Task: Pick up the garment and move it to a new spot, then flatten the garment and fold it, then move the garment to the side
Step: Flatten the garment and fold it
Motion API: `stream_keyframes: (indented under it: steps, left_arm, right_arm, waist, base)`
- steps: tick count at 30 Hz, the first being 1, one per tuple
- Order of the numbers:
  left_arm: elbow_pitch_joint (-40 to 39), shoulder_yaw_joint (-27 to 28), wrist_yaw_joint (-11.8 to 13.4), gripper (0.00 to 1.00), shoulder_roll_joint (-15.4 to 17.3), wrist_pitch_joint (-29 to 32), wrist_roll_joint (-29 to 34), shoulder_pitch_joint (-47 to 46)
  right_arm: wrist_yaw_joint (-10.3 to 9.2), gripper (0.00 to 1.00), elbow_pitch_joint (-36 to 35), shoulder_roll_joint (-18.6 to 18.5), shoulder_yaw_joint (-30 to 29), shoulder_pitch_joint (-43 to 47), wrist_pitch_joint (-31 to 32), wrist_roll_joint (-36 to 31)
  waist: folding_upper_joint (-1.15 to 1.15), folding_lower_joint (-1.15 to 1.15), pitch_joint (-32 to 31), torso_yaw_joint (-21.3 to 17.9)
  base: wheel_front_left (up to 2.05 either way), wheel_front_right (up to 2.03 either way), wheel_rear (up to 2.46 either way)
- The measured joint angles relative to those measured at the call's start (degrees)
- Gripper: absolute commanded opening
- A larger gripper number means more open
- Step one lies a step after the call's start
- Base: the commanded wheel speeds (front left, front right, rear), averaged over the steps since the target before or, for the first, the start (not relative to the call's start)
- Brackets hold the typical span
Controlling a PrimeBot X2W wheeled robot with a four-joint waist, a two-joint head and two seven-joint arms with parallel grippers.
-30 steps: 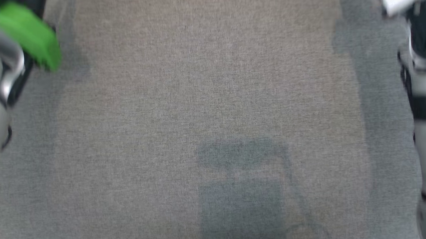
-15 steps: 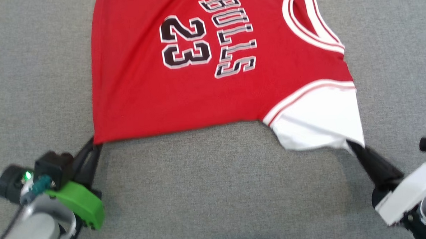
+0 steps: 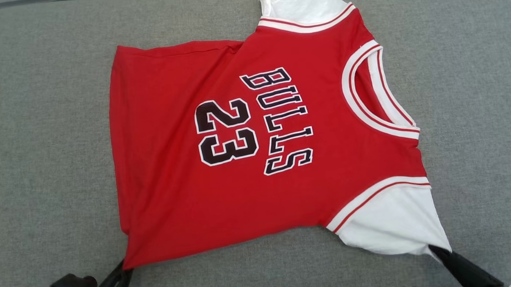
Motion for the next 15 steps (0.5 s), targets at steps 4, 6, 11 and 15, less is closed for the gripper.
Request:
stream_keyframes:
  steps: [4, 6, 11, 15]
  left_arm:
    - [-5.17, 2.02, 0.54, 0.0, 4.82, 4.54, -0.86, -1.88]
    - [-7.73, 3.44, -0.1, 0.0, 7.0, 7.03, -1.8, -4.41]
    - [-10.61, 5.31, -3.8, 0.0, 11.05, 15.8, -4.54, -10.89]
    - [-9.06, 5.99, -7.11, 0.0, 11.11, 22.26, -6.36, -16.64]
  right_arm:
    - [-0.01, 0.0, -0.49, -0.18, -0.41, -6.36, 1.3, 3.68]
    - [0.0, 0.0, 0.2, -0.76, -0.88, -10.66, 2.38, 4.32]
    - [0.0, 0.0, 4.78, -1.9, -1.91, -22.91, 6.86, 4.33]
    - [0.0, 0.0, 9.66, -1.89, -1.62, -33.26, 10.58, 2.1]
  waist:
    - [0.0, 0.0, 1.12, -0.84]
    - [0.0, 0.0, 1.62, -1.32]
    - [0.0, 0.0, 2.81, -2.23]
    - [0.0, 0.0, 4.04, -2.61]
  base:
    - [0.0, 0.0, 0.0]
    - [0.0, 0.0, 0.0]
    - [0.0, 0.0, 0.0]
    - [0.0, 0.0, 0.0]
